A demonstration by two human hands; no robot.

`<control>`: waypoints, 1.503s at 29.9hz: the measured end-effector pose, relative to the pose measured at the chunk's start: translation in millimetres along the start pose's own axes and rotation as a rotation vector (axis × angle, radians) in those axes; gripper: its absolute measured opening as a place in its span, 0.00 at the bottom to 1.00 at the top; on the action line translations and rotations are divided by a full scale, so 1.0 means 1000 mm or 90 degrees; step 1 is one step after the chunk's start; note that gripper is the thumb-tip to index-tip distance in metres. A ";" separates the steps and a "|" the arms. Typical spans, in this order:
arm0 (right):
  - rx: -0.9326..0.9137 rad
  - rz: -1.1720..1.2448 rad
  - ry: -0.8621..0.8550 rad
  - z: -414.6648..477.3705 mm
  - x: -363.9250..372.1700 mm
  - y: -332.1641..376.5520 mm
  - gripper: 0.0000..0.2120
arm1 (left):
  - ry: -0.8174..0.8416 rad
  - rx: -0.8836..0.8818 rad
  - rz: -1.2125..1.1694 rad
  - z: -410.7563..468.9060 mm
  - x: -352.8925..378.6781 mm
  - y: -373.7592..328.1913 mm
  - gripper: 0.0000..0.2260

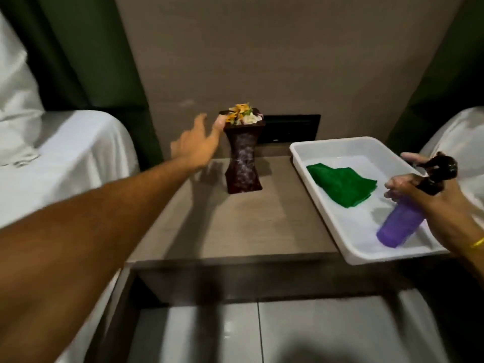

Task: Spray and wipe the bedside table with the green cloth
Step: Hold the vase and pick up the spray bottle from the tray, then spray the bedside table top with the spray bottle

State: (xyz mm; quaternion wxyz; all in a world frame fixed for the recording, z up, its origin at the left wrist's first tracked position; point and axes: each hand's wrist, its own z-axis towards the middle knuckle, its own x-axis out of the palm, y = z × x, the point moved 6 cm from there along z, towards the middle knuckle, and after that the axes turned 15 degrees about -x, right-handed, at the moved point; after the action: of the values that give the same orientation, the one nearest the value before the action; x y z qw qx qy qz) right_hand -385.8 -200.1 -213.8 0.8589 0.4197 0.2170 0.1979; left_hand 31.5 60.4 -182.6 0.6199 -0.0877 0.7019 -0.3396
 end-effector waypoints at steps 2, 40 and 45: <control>0.010 0.010 -0.030 -0.016 0.003 0.002 0.15 | 0.058 -0.039 0.052 -0.045 0.028 0.052 0.46; 0.033 -0.016 0.215 -0.019 0.223 0.091 0.07 | 0.079 0.114 0.326 -0.110 0.114 0.145 0.45; 0.062 0.045 0.224 -0.020 0.225 0.093 0.10 | 0.081 0.119 0.324 -0.112 0.112 0.143 0.44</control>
State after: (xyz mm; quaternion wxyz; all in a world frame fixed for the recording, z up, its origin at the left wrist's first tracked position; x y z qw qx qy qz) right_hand -225.2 -17.2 -196.4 0.7788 0.4269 0.3586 0.2875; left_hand -54.3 148.5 -357.2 0.6456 0.1704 0.7044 -0.2408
